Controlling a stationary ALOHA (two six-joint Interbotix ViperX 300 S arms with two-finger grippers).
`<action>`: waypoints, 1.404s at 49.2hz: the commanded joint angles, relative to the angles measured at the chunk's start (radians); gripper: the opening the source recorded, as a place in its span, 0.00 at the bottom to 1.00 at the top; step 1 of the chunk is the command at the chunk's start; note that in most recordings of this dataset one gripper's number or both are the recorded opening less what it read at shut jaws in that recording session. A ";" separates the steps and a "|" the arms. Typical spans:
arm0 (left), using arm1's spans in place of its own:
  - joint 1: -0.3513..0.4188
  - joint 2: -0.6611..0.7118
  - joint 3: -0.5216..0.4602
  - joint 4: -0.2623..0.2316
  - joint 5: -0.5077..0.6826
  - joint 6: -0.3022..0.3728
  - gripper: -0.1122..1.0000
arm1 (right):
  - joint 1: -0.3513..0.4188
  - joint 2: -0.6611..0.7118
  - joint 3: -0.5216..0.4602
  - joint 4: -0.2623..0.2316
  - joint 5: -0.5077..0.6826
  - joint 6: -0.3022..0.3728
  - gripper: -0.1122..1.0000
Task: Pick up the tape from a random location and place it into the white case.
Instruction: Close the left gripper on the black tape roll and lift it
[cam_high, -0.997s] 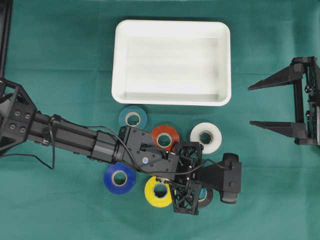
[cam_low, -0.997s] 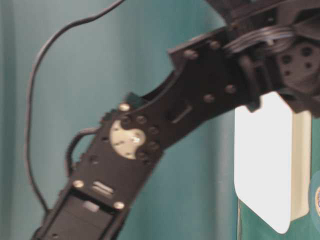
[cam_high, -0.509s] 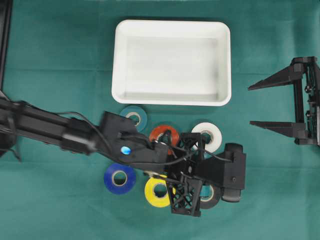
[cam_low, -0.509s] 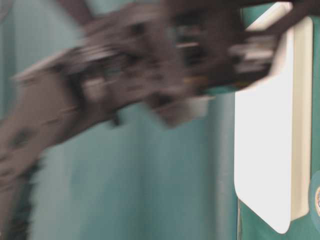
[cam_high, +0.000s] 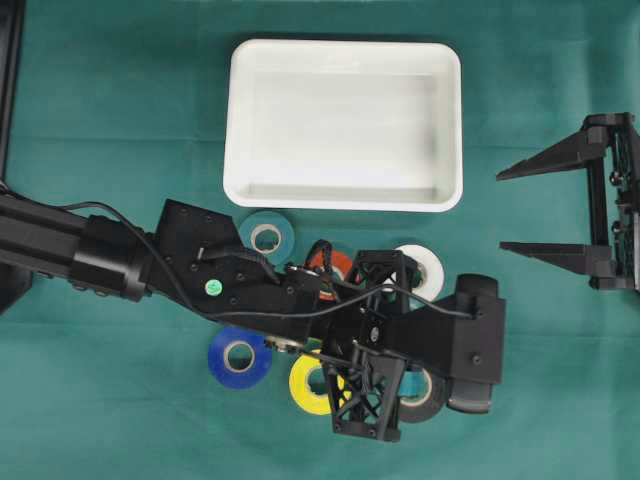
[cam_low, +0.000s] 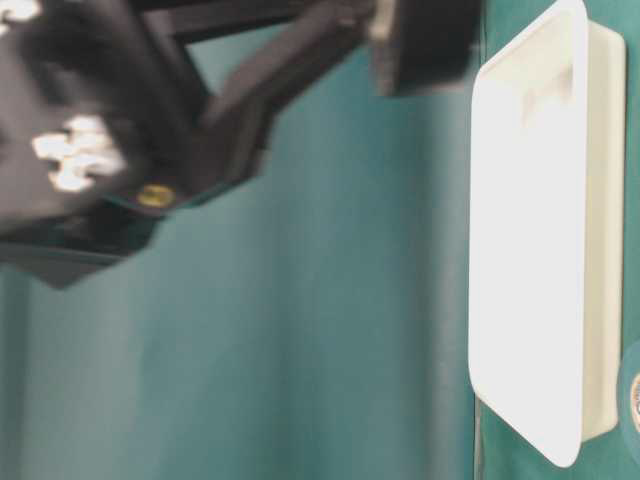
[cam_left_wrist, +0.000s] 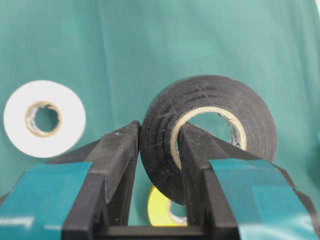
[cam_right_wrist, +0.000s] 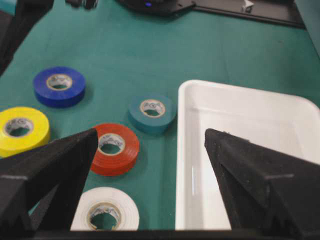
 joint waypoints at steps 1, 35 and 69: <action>-0.009 -0.063 -0.054 0.011 0.020 0.002 0.28 | 0.000 0.005 -0.017 -0.002 -0.005 0.002 0.92; -0.015 -0.115 -0.049 0.014 0.037 0.000 0.28 | 0.000 0.005 -0.017 0.000 -0.005 0.002 0.92; -0.012 -0.115 -0.049 0.014 0.037 0.000 0.28 | 0.000 0.005 -0.017 -0.002 -0.005 0.002 0.92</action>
